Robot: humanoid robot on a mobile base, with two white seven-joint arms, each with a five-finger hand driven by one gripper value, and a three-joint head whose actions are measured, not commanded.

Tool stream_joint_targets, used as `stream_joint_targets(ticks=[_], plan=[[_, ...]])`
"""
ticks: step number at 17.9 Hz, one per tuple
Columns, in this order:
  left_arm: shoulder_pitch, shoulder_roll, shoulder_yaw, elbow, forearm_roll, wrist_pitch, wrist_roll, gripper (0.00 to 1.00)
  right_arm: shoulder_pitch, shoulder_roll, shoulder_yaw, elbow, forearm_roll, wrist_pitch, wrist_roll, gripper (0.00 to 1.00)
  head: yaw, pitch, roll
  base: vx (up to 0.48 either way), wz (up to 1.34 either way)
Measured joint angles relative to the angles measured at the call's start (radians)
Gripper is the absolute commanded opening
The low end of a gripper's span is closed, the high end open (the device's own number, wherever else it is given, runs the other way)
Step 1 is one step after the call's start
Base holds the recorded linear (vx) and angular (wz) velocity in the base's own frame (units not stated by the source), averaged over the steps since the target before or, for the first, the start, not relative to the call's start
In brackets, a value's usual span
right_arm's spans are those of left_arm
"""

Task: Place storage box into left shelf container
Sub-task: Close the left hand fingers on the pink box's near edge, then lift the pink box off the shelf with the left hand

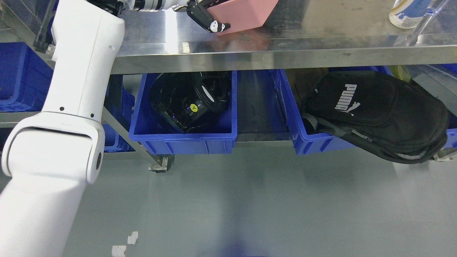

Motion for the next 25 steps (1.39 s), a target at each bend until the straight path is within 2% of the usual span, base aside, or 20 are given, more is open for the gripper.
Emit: stream_joint_targets(ticks=[3,5,11,15,20,22,25], plan=[[0.012,-0.006,0.121,0.005,0.027,-0.015,0.009,0.0,0.0,0.0,0.0,0.0,0.0,-0.003,-0.005,1.0,0.0,0.0,0.0,0.0,0.0],[0.035,-0.009,0.191,0.005,0.097,-0.021,0.014,0.0,0.0,0.0,0.0,0.0,0.0,-0.004,-0.006,1.0,0.0,0.0,0.0,0.0,0.0],[0.158,-0.016,0.31,-0.056,0.431,-0.069,0.043,0.02,0.0,0.0,0.0,0.0,0.0,0.003,-0.008,1.0,0.0,0.0,0.0,0.0,0.0],[0.289,-0.019,0.293,-0.175,0.606,-0.182,0.262,0.03,0.0,0.0,0.0,0.0,0.0,0.003,-0.009,1.0,0.0,0.0,0.0,-0.004,0.01],[0.529,-0.021,0.198,-0.426,0.697,-0.214,0.54,0.02,0.0,0.0,0.0,0.0,0.0,0.004,-0.008,1.0,0.0,0.0,0.0,-0.057,0.13],[0.627,-0.021,0.144,-0.547,0.717,-0.256,0.59,0.03,0.0,0.0,0.0,0.0,0.0,0.004,-0.007,1.0,0.0,0.0,0.0,-0.118,0.44],[0.737,-0.022,0.095,-0.655,0.73,-0.341,0.608,0.02,0.0,0.0,0.0,0.0,0.0,0.004,-0.006,1.0,0.0,0.0,0.0,-0.17,0.78]])
